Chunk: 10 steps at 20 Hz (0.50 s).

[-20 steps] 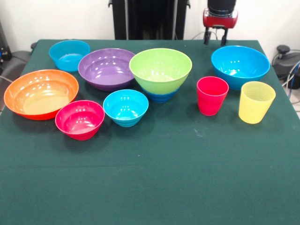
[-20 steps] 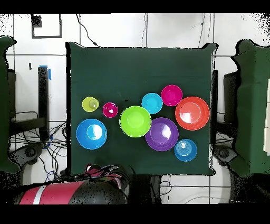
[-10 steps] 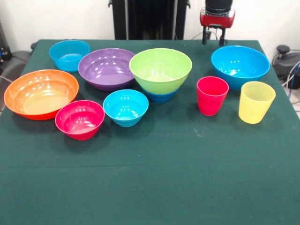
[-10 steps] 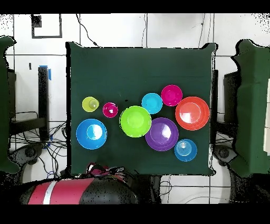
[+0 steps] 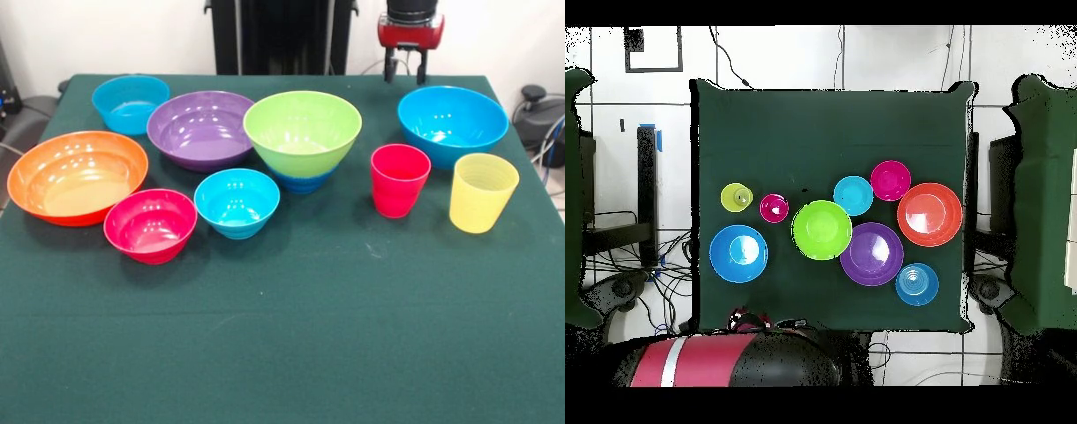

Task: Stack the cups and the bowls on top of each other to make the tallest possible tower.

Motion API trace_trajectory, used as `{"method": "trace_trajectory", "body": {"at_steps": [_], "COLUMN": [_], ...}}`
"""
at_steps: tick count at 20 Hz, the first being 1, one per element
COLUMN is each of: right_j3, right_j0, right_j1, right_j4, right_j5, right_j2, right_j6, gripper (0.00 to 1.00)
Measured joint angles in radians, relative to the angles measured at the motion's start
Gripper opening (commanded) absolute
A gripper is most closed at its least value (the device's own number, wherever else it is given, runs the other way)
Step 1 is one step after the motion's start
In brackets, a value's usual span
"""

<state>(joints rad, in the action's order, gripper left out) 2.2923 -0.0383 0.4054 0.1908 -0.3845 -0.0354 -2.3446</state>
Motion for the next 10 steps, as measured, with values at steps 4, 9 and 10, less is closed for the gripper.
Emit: {"method": "trace_trajectory", "body": {"at_steps": [4, 9, 10], "right_j3": [0.014, 0.037, 0.041], "right_j0": [0.005, 0.020, 0.023], "right_j1": [0.008, 0.034, 0.038], "right_j4": [-0.005, -0.018, -0.022], "right_j5": [-0.006, -0.006, -0.006], "right_j2": [-0.015, -0.046, -0.051], "right_j6": [-0.007, -0.024, -0.028], "gripper": [1.00, 1.00, 1.00]}}
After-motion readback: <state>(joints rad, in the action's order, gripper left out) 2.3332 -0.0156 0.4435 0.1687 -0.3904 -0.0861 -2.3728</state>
